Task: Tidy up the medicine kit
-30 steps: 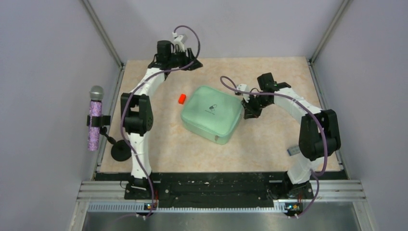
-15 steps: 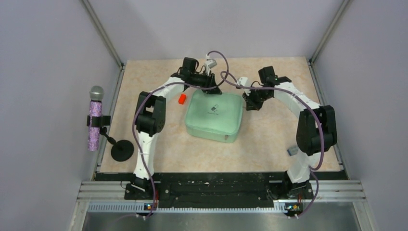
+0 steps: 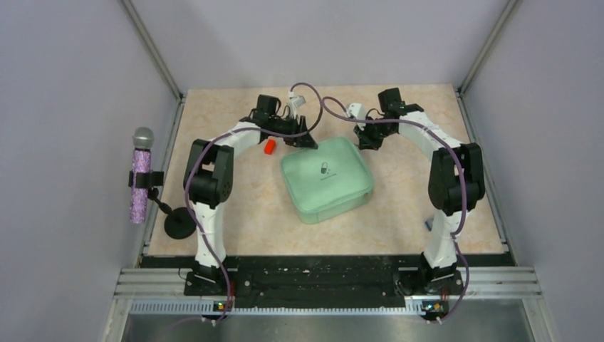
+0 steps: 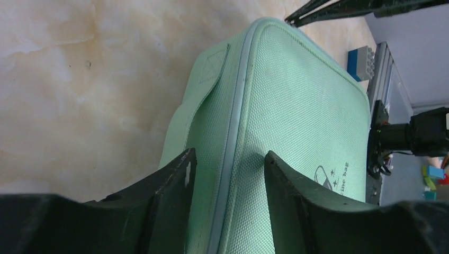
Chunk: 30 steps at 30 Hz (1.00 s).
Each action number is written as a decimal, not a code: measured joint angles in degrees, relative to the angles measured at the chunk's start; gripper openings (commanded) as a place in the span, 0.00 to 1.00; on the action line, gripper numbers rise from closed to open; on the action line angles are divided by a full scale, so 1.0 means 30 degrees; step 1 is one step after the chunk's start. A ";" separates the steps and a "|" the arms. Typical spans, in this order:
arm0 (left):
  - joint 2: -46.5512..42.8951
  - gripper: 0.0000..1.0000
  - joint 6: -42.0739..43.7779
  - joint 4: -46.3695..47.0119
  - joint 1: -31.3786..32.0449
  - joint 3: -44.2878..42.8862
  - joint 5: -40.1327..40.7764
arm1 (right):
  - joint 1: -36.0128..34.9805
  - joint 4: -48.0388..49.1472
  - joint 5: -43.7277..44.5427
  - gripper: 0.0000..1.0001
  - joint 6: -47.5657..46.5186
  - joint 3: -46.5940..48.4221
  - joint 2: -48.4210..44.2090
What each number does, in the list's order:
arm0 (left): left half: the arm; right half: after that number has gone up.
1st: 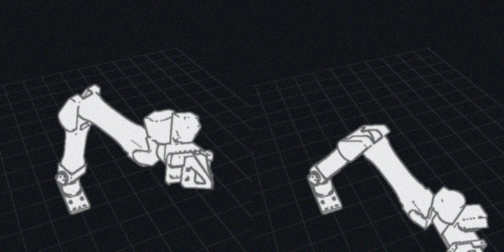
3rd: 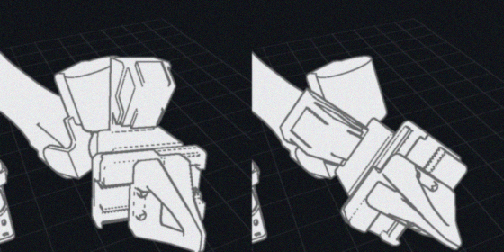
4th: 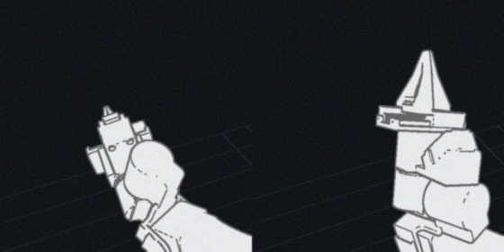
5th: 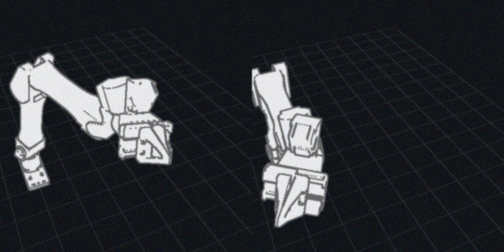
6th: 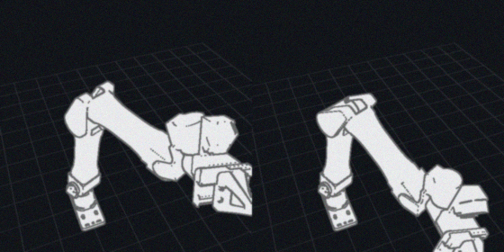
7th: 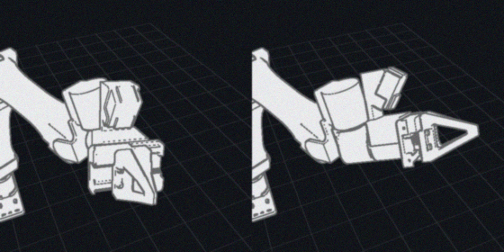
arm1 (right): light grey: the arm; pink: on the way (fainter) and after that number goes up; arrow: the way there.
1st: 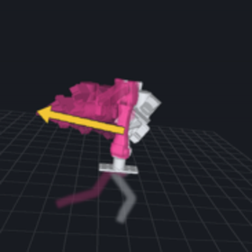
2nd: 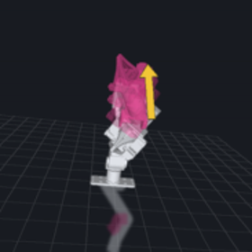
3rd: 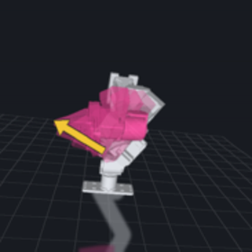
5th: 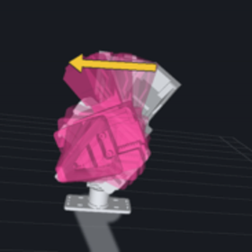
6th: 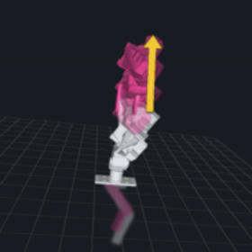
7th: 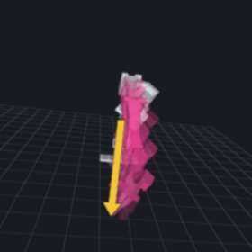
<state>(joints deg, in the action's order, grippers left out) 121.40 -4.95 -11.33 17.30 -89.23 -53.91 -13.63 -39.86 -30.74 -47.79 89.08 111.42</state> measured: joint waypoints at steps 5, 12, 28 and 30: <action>0.1071 0.56 -0.3177 0.2310 0.0117 -0.1005 -0.0080 | 0.0022 -0.0066 -0.0044 0.00 -0.1093 0.0000 0.0000; 0.3133 0.48 -0.5697 0.4488 0.0874 -0.1829 -0.0940 | 0.0015 -0.0087 -0.0102 0.00 -0.1719 0.0000 0.0000; 0.3373 0.00 -0.5523 0.4699 0.0823 -0.2280 -0.1545 | 0.0015 -0.0423 0.0022 0.00 -0.4481 -0.1188 -0.0976; 0.3279 0.00 -0.5523 0.4452 0.0619 -0.2273 -0.1304 | 0.0015 -0.0860 0.0066 0.00 -0.5603 -0.1931 -0.1719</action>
<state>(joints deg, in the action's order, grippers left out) 131.24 -21.52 2.02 19.16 -96.05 -57.82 -13.58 -42.44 -30.55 -64.60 83.29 106.26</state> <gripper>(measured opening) 0.088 0.004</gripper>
